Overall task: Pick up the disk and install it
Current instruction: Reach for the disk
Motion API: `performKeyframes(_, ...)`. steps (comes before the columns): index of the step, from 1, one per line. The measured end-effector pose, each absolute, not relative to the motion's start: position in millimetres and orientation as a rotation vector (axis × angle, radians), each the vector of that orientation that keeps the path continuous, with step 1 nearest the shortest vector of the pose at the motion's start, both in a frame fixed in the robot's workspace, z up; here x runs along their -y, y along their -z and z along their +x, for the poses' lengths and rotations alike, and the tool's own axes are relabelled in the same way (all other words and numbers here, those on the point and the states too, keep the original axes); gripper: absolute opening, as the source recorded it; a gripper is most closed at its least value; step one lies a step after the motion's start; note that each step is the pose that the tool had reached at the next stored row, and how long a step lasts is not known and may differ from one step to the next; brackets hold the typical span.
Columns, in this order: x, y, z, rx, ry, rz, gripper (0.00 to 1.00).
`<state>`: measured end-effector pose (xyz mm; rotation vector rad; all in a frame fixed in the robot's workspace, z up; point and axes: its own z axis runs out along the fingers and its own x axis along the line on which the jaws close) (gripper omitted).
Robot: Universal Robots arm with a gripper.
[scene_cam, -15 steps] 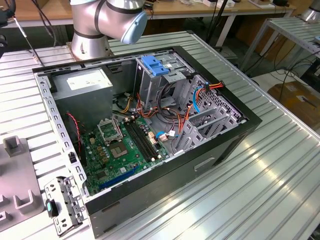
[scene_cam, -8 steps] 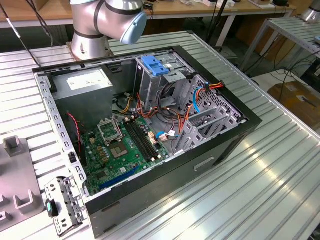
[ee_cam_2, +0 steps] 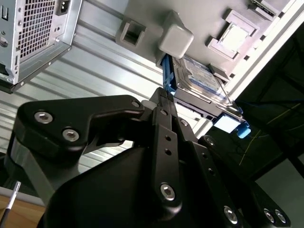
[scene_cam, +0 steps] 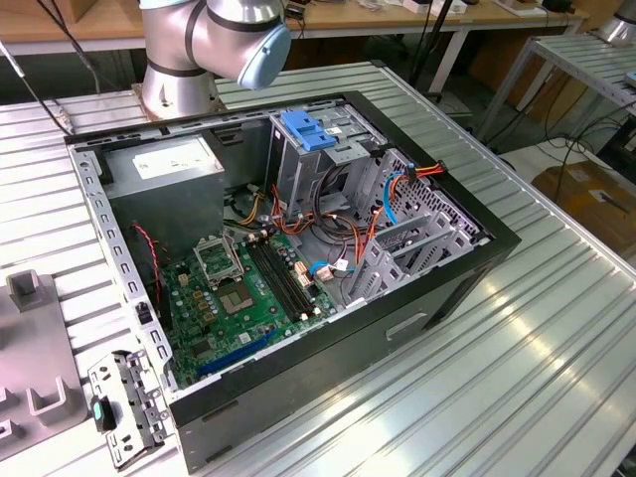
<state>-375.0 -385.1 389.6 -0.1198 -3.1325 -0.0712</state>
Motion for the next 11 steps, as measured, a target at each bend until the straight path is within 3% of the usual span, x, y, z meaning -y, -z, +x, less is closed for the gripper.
performKeyframes(11,385,-389,-410,3.131,0.071,-0.120,0.11)
